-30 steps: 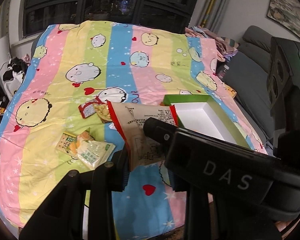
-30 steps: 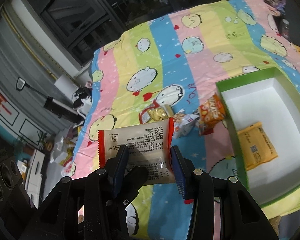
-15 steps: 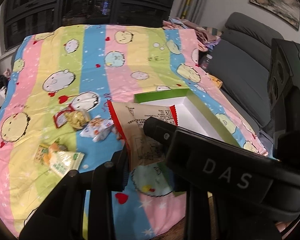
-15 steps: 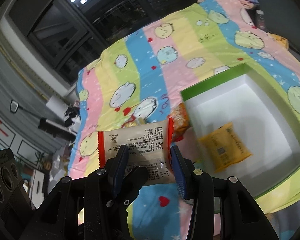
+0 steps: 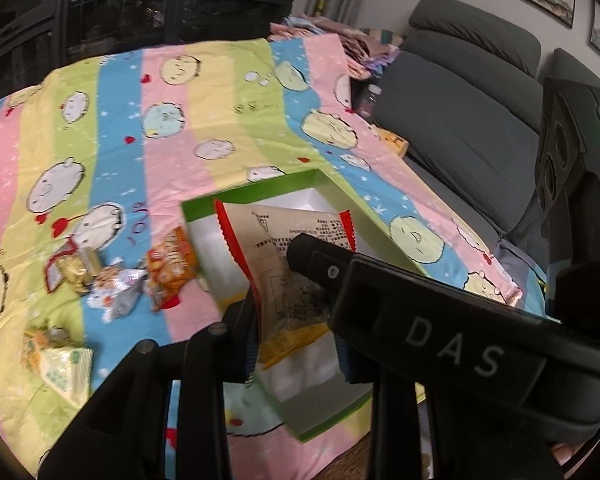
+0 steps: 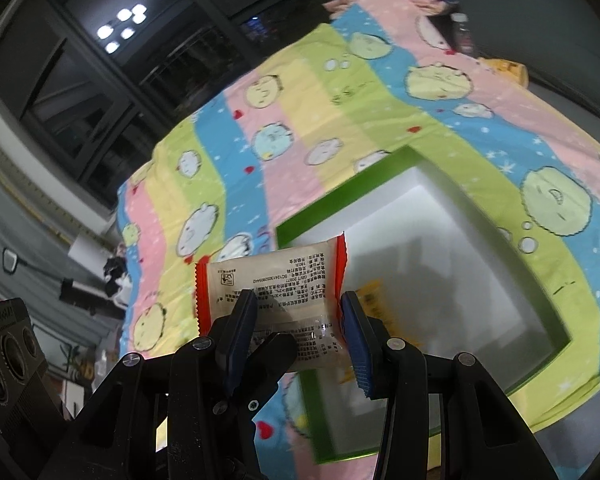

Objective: Organize snacks
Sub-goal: 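Carry the white packet with the right tool over the green-rimmed box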

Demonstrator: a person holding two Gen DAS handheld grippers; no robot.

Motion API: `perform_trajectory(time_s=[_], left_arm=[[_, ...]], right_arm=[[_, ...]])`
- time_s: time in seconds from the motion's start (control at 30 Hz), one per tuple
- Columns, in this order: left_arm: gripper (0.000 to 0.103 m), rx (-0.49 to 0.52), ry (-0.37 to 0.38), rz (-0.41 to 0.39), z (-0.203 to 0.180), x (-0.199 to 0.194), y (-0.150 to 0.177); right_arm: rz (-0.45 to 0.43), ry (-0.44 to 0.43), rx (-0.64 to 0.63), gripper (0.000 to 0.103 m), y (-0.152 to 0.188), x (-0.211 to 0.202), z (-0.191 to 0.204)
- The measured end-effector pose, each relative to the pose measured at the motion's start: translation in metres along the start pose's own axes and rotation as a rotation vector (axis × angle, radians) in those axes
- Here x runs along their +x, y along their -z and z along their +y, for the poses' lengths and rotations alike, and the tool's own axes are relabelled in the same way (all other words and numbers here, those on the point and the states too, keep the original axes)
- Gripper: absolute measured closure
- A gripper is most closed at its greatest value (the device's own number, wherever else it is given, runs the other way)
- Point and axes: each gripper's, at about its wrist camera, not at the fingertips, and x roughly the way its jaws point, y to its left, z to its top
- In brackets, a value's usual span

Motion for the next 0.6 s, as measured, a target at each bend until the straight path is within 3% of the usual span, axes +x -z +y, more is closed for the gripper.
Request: perform_trajectory(time_s=[0.33, 0.6], left_arm=[[0.073, 0.004, 0.059, 0.112, -0.018, 0.055, -0.011], [0.073, -0.029, 0.079, 0.220, -0.021, 0.092, -0.009]], right_arm=[[0.053, 0.070, 0.091, 0.057, -0.016, 0.020, -0.050], [0.147, 0.111, 0.159, 0.057, -0.021, 0.046, -0.081]])
